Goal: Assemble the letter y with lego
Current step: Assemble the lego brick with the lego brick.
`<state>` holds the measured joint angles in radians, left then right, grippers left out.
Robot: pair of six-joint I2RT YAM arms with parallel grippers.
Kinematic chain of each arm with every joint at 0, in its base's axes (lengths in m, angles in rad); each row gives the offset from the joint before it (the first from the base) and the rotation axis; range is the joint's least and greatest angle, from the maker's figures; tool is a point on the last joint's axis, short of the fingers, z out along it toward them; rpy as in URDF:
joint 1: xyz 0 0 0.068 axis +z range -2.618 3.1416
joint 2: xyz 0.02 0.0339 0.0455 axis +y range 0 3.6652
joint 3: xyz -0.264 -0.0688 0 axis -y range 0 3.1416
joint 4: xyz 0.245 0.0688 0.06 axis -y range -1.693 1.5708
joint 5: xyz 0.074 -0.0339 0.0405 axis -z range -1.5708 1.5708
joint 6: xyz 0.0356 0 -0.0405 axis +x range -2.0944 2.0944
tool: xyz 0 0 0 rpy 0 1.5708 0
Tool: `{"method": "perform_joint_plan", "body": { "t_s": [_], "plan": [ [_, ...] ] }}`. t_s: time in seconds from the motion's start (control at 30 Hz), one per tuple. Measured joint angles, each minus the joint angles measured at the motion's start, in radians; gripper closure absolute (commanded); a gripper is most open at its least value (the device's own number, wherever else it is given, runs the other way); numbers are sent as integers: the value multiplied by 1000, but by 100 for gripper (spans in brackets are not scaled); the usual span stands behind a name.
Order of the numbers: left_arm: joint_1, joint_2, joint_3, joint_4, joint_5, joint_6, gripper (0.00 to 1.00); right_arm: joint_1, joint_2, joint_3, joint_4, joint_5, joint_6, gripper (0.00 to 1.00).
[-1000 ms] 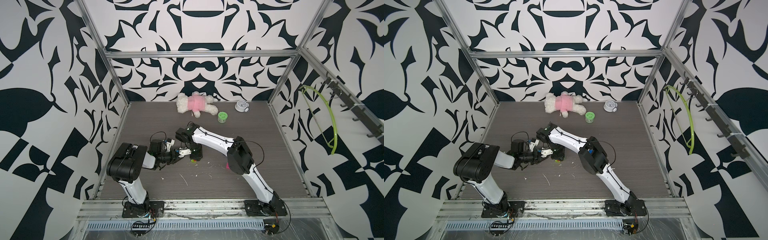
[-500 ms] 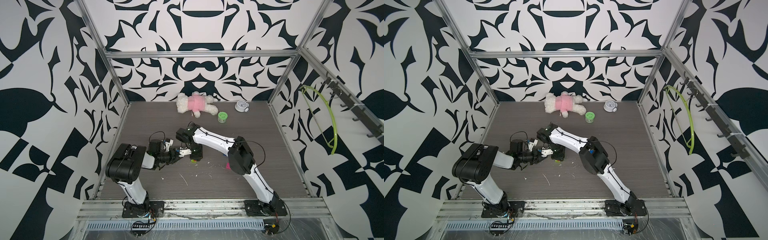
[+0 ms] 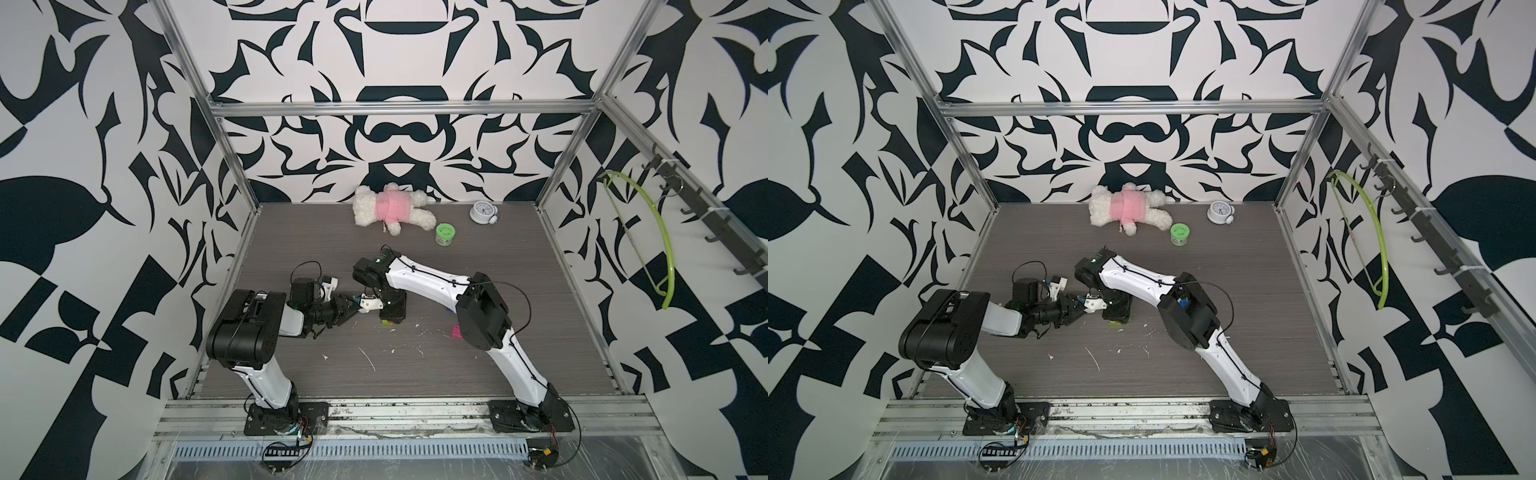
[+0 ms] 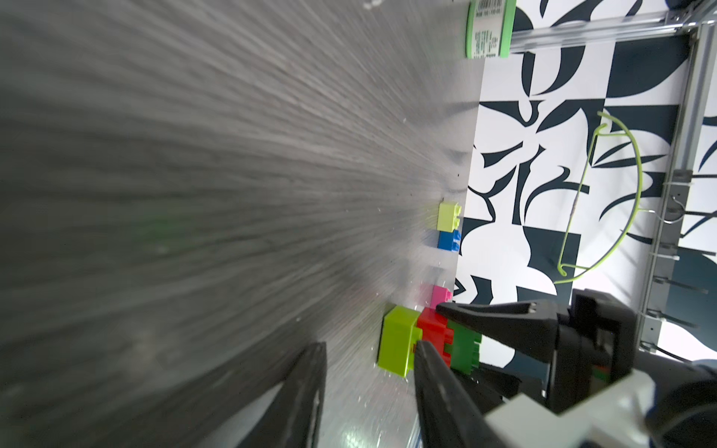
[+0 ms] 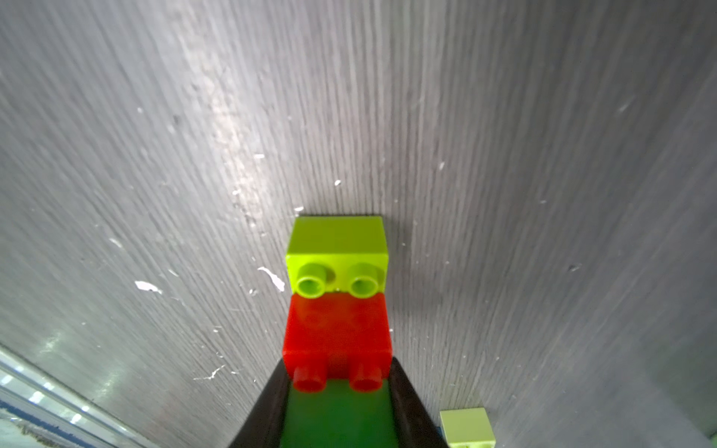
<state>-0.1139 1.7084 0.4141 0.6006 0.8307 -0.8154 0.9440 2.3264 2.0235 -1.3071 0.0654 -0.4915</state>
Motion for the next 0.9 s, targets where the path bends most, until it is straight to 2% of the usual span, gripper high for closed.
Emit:
{"method": "perform_joint_plan", "body": {
  "t_s": [0.43, 0.73, 0.9],
  "plan": [
    [17, -5, 1, -7, -3, 0, 56, 0, 38, 66, -52, 6, 10, 80],
    [18, -4, 1, -7, -2, 1, 56, 0, 38, 66, -52, 1, -2, 65],
    [17, -4, 1, -7, -2, 1, 56, 0, 38, 66, -51, 0, -8, 64]
  ]
}}
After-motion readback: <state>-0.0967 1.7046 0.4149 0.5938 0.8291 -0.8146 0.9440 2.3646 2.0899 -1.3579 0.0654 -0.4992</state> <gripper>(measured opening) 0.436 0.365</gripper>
